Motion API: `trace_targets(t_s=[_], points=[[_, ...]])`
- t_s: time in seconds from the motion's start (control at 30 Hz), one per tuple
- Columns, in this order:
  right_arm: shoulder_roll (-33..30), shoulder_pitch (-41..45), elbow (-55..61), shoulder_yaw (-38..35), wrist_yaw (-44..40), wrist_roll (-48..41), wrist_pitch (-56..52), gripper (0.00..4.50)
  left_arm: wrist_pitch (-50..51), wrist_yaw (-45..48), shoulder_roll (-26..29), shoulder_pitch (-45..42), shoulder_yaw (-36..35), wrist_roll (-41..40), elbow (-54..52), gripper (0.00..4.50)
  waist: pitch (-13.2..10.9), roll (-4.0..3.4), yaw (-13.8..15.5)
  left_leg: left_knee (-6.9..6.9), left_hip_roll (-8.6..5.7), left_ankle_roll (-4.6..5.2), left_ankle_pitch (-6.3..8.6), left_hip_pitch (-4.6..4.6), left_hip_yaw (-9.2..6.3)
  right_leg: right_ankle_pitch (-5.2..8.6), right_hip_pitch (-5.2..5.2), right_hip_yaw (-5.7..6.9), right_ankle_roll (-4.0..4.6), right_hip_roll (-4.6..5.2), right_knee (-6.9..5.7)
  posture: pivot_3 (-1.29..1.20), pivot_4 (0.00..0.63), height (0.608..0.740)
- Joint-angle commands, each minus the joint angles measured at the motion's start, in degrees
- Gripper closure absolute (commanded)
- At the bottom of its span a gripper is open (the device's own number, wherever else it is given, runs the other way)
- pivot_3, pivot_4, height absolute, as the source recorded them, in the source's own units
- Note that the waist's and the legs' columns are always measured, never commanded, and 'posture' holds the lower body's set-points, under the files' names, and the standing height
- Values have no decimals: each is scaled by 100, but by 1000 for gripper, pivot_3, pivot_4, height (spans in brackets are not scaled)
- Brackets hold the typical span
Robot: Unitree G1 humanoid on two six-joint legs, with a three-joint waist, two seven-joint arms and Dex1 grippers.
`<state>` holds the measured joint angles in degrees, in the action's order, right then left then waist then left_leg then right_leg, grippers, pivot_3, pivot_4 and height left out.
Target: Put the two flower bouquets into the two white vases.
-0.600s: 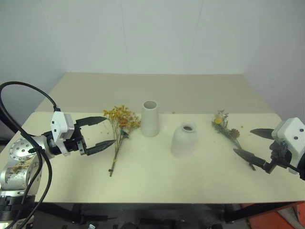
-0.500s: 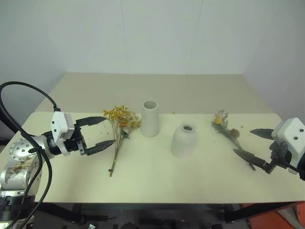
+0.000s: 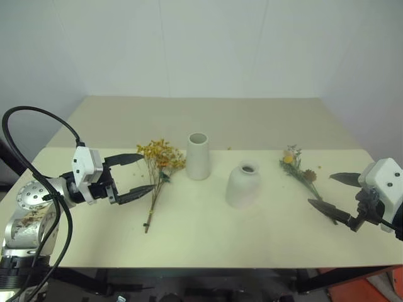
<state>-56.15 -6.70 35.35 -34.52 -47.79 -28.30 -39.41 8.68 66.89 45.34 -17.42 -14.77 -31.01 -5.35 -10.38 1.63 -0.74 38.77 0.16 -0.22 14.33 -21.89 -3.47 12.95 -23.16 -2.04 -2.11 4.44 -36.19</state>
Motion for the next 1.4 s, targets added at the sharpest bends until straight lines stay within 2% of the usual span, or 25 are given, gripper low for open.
trace_targets(t_s=[0.03, 0.13, 0.3, 0.53, 0.73, 1.03, 1.17, 1.27, 1.4], points=[[-44, -13, -108, -127, -30, 11, 4, 0, -63, 25, -15, -224, 104, -65, -269, 36, 0, 1, 1, 0, 0, 0, 0, 0, 0, 0, 0, 0, 0, 0, 0, 0, 150, 740], [-128, -61, -383, 89, 26, 221, -52, 0, 38, 62, -64, -400, 273, -190, -553, 36, 0, 1, 15, 0, -1, 0, 0, -2, 2, -3, 1, -2, -4, 1, 3, 0, 150, 740], [-195, 589, -1319, 926, 284, 528, -136, 0, 154, 28, -378, -1025, 993, -72, -878, 36, 0, 2, 2, 3, -2, 0, 0, 1, 13, -8, 3, -13, -10, 0, 5, 0, 150, 740], [-198, 2111, -3147, 2463, 203, 1297, 188, 0, 326, -212, -1113, -1768, 1975, 363, -806, 36, -1, 1, -59, 0, -2, 2, 0, 2, 30, -16, -7, -32, -3, -4, 6, 0, 150, 740], [170, 3578, -5051, 3477, -2, 1892, 472, 0, 202, -366, -1529, -1981, 2416, 815, -490, 36, -2, -2, -99, 2, -6, 4, 1, 2, 35, -21, -8, -39, -5, -3, 7, 0, 150, 740], [668, 4955, -7275, 3867, -169, 2343, 742, 0, 143, -381, -1845, -2097, 2629, 1107, -351, 36, -5, -5, -89, 3, -15, 4, 1, -13, 38, -29, -20, -45, -12, 4, 13, 0, 150, 740], [748, 5225, -7735, 3834, -363, 2379, 730, 0, 112, -363, -1834, -1990, 2640, 1141, -414, 36, -5, -6, -94, 2, -14, 4, 1, -12, 38, -31, -20, -46, -14, 3, 13, 0, 150, 740], [774, 5317, -7879, 3804, -467, 2370, 715, 580, 92, -360, -1807, -1928, 2621, 1162, -445, 0, -5, -6, -96, 3, -15, 4, 1, -12, 38, -31, -20, -47, -14, 4, 13, 0, 150, 740], [804, 5420, -8009, 3775, -495, 2383, 671, 1865, 31, -368, -1809, -1914, 2604, 1208, -394, 0, -5, -7, -122, 3, -14, 4, 1, -9, 39, -32, -20, -48, -14, 3, 10, 0, 150, 740]])
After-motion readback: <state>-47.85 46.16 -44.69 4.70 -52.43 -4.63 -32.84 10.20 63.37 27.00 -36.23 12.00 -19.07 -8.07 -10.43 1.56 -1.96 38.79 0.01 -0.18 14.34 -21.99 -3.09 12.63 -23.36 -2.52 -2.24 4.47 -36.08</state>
